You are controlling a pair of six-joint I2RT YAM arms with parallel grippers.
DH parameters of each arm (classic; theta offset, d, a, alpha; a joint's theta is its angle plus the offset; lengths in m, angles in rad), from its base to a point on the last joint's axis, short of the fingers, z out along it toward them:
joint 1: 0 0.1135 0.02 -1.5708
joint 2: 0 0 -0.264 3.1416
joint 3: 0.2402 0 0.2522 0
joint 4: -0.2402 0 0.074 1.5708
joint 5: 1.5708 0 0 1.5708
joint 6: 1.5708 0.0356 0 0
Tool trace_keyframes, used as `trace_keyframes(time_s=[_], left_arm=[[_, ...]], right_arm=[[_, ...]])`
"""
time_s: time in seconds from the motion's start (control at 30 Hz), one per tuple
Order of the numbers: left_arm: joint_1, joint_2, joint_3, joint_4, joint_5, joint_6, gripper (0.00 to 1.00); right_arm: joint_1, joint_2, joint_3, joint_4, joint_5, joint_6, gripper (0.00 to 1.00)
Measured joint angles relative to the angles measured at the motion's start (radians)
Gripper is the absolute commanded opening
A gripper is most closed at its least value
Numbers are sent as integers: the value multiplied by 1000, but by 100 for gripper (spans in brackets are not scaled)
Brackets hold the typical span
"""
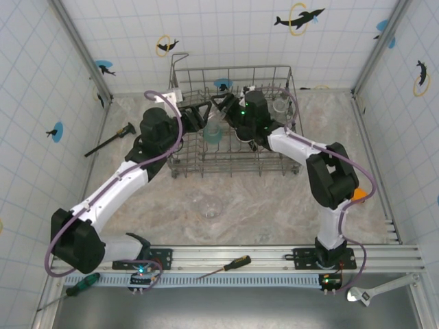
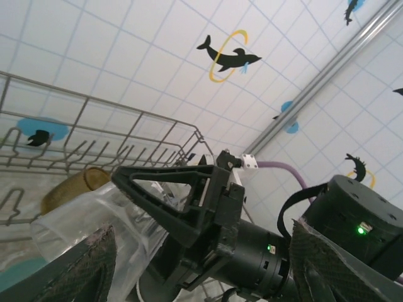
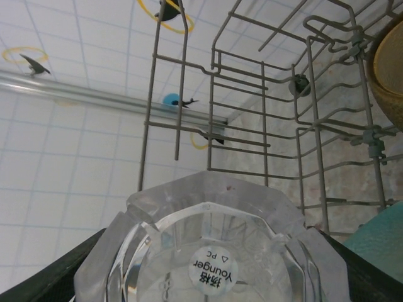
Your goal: Load the cups into the dish rack
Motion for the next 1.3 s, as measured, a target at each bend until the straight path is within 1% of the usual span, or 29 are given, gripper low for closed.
trace_keyframes(time_s=[0.07, 0.2, 0.23, 0.43, 0.53, 0.7, 0.9, 1.0, 1.3], left_arm=[[0, -16, 0, -40, -28, 18, 82], [0, -58, 0, -121, -101, 63, 96], [1, -69, 0, -138, -118, 72, 97], [50, -137, 0, -221, -180, 104, 97], [103, -151, 0, -266, -195, 111, 97], [193, -174, -7, -332, -198, 111, 97], [270, -196, -22, -380, -193, 111, 97], [290, -196, -25, -391, -187, 111, 97], [297, -200, -54, -407, -167, 110, 97]], right_arm=[[22, 17, 47, -58, 14, -80, 45], [78, 39, 122, -138, 38, -221, 44], [89, 44, 135, -147, 40, -248, 44], [135, 90, 190, -204, 47, -403, 45], [146, 120, 211, -240, 56, -470, 45], [167, 146, 218, -269, 55, -570, 45], [203, 155, 218, -269, 24, -658, 46], [218, 158, 218, -268, 11, -689, 47], [241, 193, 218, -268, 3, -761, 47]])
